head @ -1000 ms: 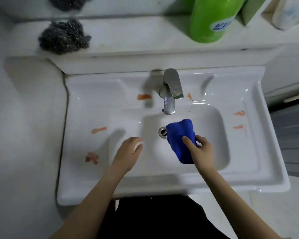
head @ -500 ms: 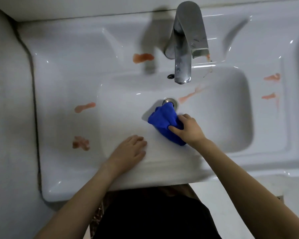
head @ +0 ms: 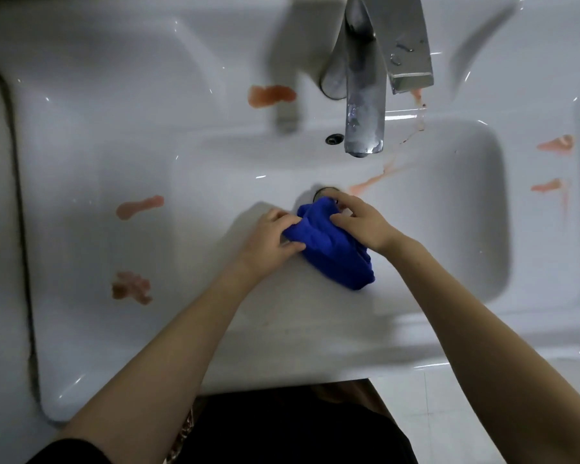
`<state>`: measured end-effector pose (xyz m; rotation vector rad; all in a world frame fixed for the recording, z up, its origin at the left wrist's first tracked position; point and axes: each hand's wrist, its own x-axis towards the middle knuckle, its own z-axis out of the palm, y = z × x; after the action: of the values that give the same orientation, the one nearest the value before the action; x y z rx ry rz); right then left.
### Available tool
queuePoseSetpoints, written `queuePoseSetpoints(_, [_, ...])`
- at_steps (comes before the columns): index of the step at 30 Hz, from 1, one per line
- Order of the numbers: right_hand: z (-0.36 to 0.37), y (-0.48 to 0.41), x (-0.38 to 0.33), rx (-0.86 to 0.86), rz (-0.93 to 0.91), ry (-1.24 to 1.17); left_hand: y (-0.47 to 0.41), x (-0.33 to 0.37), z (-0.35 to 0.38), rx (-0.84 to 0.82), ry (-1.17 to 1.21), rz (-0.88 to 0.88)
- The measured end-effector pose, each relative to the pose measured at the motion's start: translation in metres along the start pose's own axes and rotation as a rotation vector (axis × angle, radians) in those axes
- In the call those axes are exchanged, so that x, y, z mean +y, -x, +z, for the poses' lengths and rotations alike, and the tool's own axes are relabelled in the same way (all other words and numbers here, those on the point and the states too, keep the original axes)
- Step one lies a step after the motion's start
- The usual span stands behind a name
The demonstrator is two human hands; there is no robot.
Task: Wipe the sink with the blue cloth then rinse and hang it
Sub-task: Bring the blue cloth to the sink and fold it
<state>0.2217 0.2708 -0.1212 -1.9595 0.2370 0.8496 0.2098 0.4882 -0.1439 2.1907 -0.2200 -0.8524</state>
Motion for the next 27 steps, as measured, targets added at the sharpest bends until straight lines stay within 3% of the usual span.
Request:
queuePoseSetpoints(3, [-0.008,-0.002,-0.001,-0.030,0.025,-0.004,-0.002,0.000,-0.004,0.087,0.039,0.052])
queuePoseSetpoints(6, [-0.011,0.004,0.008,0.101,-0.047,0.114,0.003,0.009,-0.008,0.116,0.109,0.056])
queuePoseSetpoints(10, [-0.021,0.018,0.018,0.112,-0.212,-0.122,0.008,0.015,-0.015,0.120,0.206,0.000])
queuePoseSetpoints(18, [-0.049,0.028,0.004,0.133,-0.141,-0.050,-0.003,0.016,-0.041,0.088,0.138,-0.115])
queuePoseSetpoints(21, [-0.053,0.007,0.003,0.265,-0.090,0.179,-0.024,0.013,-0.057,0.154,-0.045,-0.148])
queuePoseSetpoints(24, [-0.045,-0.014,0.016,0.460,-0.104,0.637,-0.038,0.005,-0.056,0.282,-0.480,0.011])
queuePoseSetpoints(27, [-0.028,-0.013,0.030,0.526,-0.231,0.691,-0.024,-0.001,-0.034,0.387,-0.523,0.020])
